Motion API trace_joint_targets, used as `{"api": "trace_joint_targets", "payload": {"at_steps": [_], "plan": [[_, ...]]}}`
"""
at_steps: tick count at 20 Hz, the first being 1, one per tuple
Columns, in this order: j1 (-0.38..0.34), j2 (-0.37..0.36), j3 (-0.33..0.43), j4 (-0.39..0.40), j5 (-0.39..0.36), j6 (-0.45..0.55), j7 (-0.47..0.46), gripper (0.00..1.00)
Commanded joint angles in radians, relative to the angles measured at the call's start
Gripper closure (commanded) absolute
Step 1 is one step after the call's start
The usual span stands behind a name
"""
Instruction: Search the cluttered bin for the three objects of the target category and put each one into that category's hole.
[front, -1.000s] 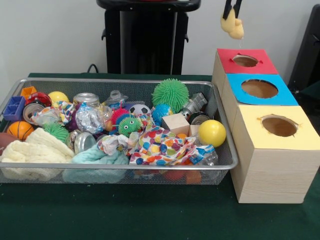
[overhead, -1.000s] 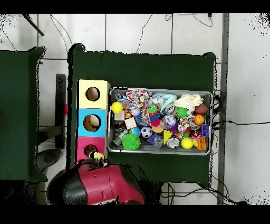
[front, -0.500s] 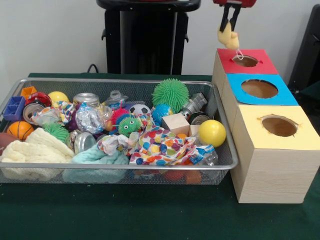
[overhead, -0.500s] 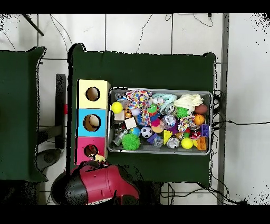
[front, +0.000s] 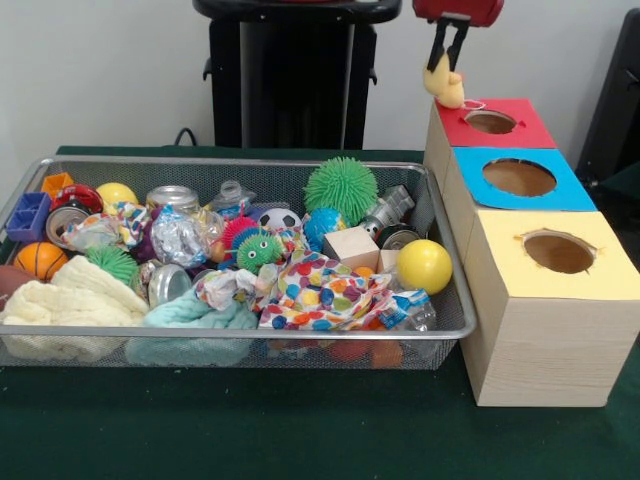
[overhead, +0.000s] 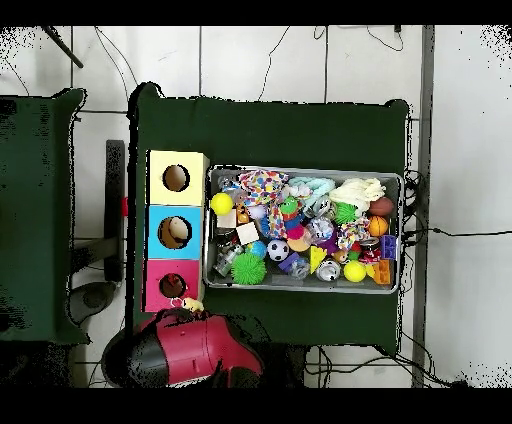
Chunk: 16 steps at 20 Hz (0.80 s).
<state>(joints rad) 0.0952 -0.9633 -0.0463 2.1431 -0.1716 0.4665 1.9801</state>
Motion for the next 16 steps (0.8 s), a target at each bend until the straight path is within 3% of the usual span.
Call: {"api": "trace_joint_targets", "payload": {"at_steps": [1,16], "plan": [[0.036,0.077,-0.021,-0.006,0.064,-0.122,0.262,1.00],[0.136,0.167,-0.050,-0.065,0.189,-0.148,0.285,1.00]]}}
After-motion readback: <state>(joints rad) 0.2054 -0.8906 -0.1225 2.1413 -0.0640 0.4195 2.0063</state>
